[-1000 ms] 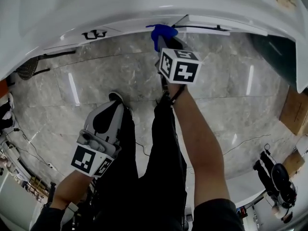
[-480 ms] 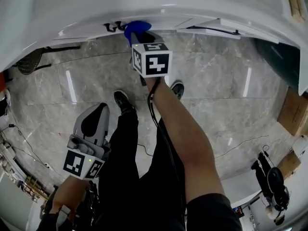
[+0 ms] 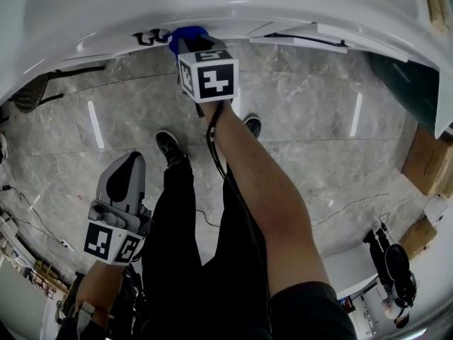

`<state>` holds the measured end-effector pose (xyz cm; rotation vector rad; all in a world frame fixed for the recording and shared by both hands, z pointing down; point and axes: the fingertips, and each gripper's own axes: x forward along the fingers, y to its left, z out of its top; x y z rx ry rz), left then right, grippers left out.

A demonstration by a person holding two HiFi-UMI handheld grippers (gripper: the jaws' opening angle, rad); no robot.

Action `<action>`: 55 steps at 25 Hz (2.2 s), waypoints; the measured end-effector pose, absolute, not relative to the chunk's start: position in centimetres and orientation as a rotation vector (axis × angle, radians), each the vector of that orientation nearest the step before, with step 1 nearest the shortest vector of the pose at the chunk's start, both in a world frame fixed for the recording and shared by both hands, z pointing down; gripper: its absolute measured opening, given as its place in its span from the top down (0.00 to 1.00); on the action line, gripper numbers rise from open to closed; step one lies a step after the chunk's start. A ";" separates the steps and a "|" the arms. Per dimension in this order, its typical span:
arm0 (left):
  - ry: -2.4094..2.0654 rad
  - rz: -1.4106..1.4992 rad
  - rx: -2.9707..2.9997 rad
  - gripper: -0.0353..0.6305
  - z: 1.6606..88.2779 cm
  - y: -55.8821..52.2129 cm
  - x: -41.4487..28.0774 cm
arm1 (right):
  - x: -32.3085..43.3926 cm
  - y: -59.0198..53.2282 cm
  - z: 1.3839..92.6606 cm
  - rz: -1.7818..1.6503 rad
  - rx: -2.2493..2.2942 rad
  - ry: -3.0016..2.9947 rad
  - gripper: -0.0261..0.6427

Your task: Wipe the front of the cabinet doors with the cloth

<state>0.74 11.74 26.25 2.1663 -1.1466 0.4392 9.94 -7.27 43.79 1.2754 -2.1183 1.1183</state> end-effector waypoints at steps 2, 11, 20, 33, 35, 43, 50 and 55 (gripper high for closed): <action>-1.127 0.435 2.174 0.95 26.3 11.5 2.6 | 12.0 -7.2 43.8 1.127 1.293 -2.108 0.87; -1.013 0.428 2.246 0.95 26.6 10.4 12.6 | 22.9 -6.9 45.3 1.089 1.355 -2.032 0.87; -0.973 0.419 2.250 0.95 26.9 10.6 16.4 | 28.3 -5.3 45.5 1.132 1.497 -1.976 0.87; -1.036 0.437 2.235 0.95 26.8 11.0 6.7 | 16.0 -4.6 47.5 1.180 1.415 -2.002 0.87; -1.065 0.438 2.215 0.95 27.2 11.0 4.5 | 12.9 -4.8 47.6 1.187 1.382 -2.025 0.88; -1.133 0.447 2.168 0.95 28.4 10.9 -0.4 | 5.4 -6.8 49.3 1.012 1.208 -2.106 0.88; -1.122 0.443 2.151 0.95 28.9 10.7 1.4 | 9.3 -7.2 49.8 0.937 1.182 -2.088 0.87; -1.094 0.462 2.207 0.95 28.8 10.1 5.7 | 14.4 -7.2 49.4 0.938 1.202 -2.060 0.88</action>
